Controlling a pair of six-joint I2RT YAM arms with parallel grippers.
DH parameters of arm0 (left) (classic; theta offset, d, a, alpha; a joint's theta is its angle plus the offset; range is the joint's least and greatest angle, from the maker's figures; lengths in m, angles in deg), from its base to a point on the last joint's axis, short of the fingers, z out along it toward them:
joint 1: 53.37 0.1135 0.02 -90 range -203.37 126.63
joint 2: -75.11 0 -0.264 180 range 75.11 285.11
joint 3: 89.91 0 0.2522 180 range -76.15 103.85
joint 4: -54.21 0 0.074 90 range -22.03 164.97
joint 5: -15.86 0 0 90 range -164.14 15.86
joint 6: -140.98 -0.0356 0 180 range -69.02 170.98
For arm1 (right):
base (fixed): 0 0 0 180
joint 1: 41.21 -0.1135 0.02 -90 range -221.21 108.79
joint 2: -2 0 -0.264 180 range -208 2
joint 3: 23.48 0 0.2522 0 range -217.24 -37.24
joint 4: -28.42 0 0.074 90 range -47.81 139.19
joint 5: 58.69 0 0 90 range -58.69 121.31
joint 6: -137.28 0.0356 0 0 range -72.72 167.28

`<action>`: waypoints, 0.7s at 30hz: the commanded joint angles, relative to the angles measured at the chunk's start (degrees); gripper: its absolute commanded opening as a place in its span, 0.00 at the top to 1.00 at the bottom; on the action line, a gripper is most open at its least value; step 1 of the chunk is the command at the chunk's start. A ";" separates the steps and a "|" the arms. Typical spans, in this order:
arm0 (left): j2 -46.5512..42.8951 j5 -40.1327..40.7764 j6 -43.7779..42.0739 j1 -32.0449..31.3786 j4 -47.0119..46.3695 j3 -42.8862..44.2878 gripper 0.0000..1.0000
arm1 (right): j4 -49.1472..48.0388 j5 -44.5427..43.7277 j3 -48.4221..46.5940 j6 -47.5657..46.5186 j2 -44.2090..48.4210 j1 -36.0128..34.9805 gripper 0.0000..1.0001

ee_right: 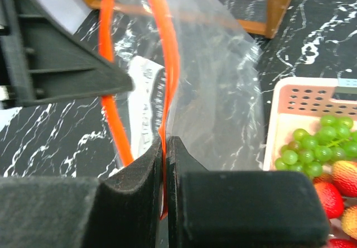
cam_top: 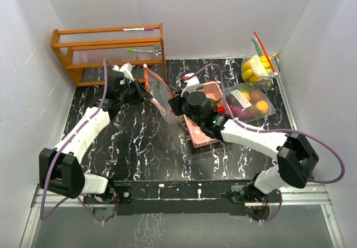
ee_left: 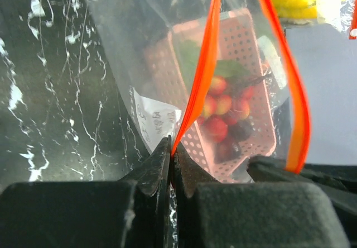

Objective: Place the food in the zip-top bag and seal the zipper
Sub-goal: Open the zipper of the food storage bag.

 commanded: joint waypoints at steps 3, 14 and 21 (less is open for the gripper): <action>-5.17 7.21 -17.60 0.29 19.50 14.70 1.00 | 0.20 -11.24 0.13 2.18 1.57 0.15 0.92; -8.18 13.26 -28.28 0.25 34.85 22.42 1.00 | 7.77 -20.32 -1.11 4.65 -2.09 0.32 0.92; -9.62 16.15 -30.06 -0.01 37.04 23.86 1.00 | 11.28 -18.29 0.37 6.99 -4.25 2.24 0.91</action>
